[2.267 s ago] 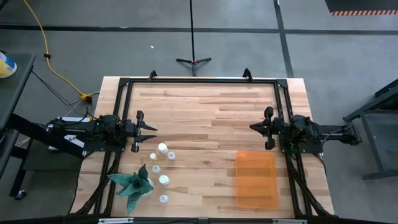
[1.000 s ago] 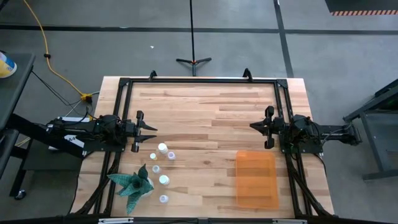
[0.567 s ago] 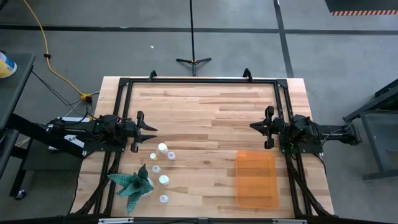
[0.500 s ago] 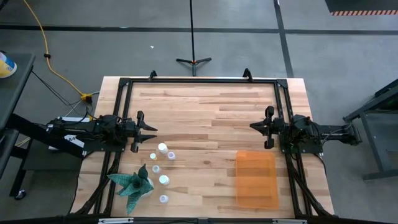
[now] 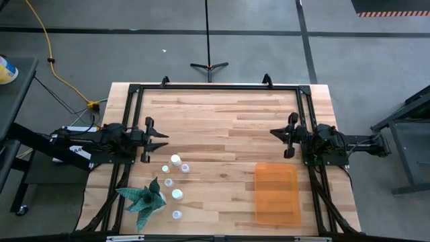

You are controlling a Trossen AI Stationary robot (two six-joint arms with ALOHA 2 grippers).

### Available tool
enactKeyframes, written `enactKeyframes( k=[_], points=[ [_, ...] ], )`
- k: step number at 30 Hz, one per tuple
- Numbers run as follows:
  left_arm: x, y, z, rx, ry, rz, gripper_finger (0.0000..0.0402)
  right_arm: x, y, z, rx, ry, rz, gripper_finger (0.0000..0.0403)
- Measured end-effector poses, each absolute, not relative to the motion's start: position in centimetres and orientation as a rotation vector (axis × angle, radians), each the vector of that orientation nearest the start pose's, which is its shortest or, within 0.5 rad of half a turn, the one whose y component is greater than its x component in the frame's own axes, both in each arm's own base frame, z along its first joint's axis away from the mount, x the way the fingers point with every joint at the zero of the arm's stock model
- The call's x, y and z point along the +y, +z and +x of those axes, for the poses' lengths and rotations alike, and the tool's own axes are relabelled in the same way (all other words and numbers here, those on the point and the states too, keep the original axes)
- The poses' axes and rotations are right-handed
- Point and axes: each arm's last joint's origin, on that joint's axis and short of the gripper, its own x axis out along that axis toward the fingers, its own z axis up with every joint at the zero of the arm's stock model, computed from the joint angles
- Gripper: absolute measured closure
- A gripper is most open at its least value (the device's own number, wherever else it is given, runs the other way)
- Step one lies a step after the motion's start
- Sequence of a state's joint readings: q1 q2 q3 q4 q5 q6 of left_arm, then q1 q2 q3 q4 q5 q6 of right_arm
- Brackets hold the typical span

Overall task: Pick and place pill bottles into a basket
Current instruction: Put the top white medicine bottle into the orange bin

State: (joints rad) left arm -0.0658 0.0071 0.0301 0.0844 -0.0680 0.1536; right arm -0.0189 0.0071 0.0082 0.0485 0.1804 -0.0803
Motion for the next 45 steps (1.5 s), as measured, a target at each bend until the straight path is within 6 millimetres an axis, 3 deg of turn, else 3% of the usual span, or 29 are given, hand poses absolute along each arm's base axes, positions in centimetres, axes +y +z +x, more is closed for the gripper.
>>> enactKeyframes(
  k=[4, 12, 16, 28, 36, 45],
  points=[
    [-0.2, 18.8, 9.5, -0.113, 0.075, 0.163, 0.0225, -0.8, 17.1, 9.7, -0.043, -0.231, -0.078, 0.0391],
    [-0.3, 21.1, 10.2, -0.082, 0.073, 0.096, 0.0094, -0.8, 17.1, 9.7, -0.044, -0.229, -0.064, 0.0391],
    [-0.4, 21.3, 11.2, -0.01, 0.039, -0.049, 0.0062, -0.8, 17.1, 9.7, -0.046, -0.228, -0.042, 0.0391],
    [-1.1, 22.0, 14.9, 0.245, -0.099, -0.163, 0.0055, -0.8, 17.1, 9.7, -0.046, -0.227, -0.037, 0.0391],
    [-1.3, 22.4, 17.1, 0.42, -0.082, -0.184, 0.0055, -0.8, 17.1, 9.7, -0.046, -0.227, -0.036, 0.0391],
    [-1.4, 21.4, 18.0, 0.655, -0.02, -0.314, 0.0055, -0.8, 17.0, 9.7, -0.045, -0.226, -0.037, 0.0391]
  ],
)
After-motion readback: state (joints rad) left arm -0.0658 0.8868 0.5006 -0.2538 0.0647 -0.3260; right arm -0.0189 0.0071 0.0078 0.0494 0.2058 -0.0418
